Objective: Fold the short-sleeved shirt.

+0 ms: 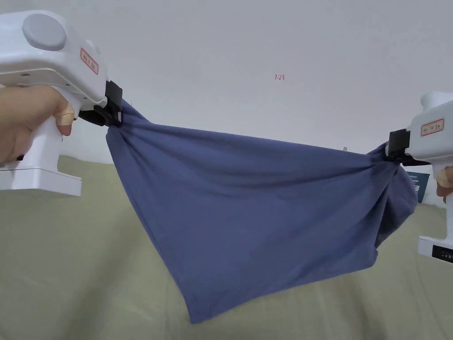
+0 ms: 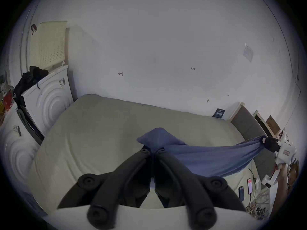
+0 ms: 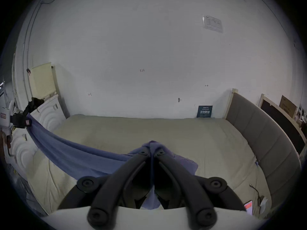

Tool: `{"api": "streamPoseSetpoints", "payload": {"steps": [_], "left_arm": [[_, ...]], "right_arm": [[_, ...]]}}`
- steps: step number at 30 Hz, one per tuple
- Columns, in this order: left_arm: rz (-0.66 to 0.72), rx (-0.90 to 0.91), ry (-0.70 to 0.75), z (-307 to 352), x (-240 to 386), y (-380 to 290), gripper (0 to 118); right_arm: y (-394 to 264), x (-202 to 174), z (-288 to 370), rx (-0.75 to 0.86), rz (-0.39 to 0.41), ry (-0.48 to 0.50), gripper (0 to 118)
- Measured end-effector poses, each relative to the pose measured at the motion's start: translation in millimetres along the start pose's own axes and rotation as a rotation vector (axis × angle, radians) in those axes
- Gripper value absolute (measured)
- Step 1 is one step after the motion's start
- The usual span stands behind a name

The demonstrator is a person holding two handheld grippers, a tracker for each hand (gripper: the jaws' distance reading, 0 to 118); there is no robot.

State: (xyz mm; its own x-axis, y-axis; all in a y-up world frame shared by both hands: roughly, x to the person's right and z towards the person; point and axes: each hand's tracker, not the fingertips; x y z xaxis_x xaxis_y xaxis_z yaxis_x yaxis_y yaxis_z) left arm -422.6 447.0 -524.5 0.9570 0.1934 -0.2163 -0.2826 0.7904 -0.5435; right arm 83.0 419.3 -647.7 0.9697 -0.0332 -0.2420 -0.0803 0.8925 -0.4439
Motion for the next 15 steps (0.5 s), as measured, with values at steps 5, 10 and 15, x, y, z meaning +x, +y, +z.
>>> {"api": "streamPoseSetpoints", "payload": {"steps": [5,10,15], "left_arm": [[0.012,-0.023,0.013,-12.7,-2.3,-9.6,3],[0.025,-0.062,0.022,-26.3,-9.8,-14.8,3],[0.025,-0.114,0.041,-41.2,-16.7,-40.3,3]], "right_arm": [[-8.1,-0.1,-19.3,-0.018,0.001,0.005,3],[-19.1,5.1,-34.6,-0.056,-0.047,0.028,3],[-45.4,14.2,-46.0,-0.140,-0.110,0.072,3]]}}
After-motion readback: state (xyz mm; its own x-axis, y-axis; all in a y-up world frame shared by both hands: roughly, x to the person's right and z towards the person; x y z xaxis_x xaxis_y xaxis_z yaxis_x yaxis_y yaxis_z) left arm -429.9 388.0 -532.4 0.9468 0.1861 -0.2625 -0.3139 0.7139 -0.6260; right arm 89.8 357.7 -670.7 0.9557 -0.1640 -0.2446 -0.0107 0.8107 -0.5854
